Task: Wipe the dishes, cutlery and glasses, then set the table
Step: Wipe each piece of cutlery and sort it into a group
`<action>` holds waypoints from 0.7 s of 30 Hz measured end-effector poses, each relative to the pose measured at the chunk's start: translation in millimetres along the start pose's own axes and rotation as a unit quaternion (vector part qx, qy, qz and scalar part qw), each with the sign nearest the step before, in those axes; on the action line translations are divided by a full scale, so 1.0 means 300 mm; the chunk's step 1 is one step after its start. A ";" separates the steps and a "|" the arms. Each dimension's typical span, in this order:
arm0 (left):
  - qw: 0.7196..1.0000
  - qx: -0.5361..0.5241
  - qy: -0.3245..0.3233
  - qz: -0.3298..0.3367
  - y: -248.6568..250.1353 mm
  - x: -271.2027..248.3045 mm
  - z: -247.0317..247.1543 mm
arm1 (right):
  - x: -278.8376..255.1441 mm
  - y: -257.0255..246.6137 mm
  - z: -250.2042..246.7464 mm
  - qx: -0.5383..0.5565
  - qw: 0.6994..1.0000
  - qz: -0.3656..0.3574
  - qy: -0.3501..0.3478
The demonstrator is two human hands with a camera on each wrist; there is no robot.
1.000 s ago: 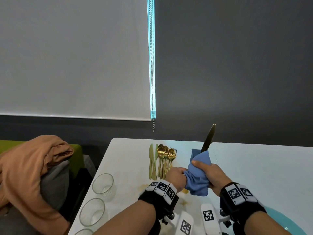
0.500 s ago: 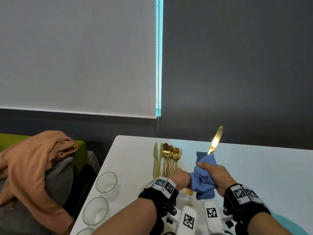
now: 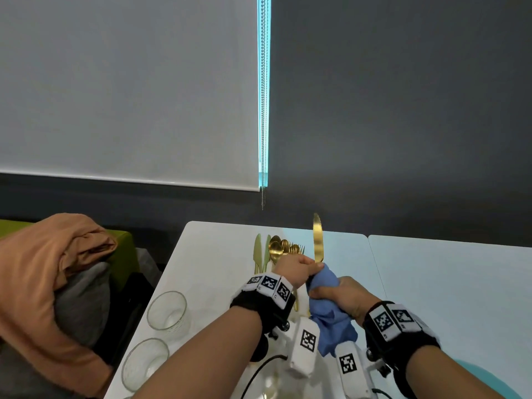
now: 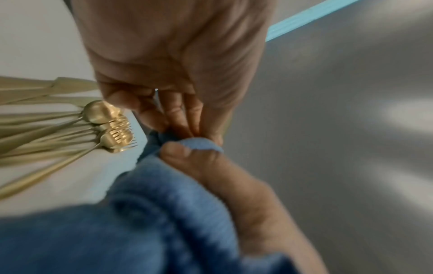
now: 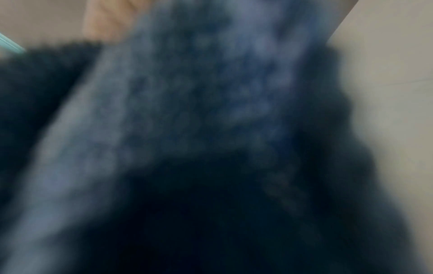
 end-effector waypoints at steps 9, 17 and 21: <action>0.974 -0.166 -0.031 -0.153 -0.095 0.074 0.002 | 0.065 0.019 0.030 0.072 0.997 0.037 -0.014; 0.973 -0.155 -0.049 -0.166 -0.185 0.187 0.033 | 0.141 0.004 0.063 0.043 0.997 0.054 -0.035; 0.971 -0.166 -0.050 -0.167 -0.177 0.212 0.022 | 0.156 -0.010 0.073 0.006 0.997 0.070 -0.042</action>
Point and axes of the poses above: each hand's wrist, its own x-axis towards the middle knuckle, its own z-axis out of the palm, y = z × x, the point moved 6 cm from there along x, towards the middle knuckle, and after that the axes turned 14 degrees about x, right-handed, at the moved point
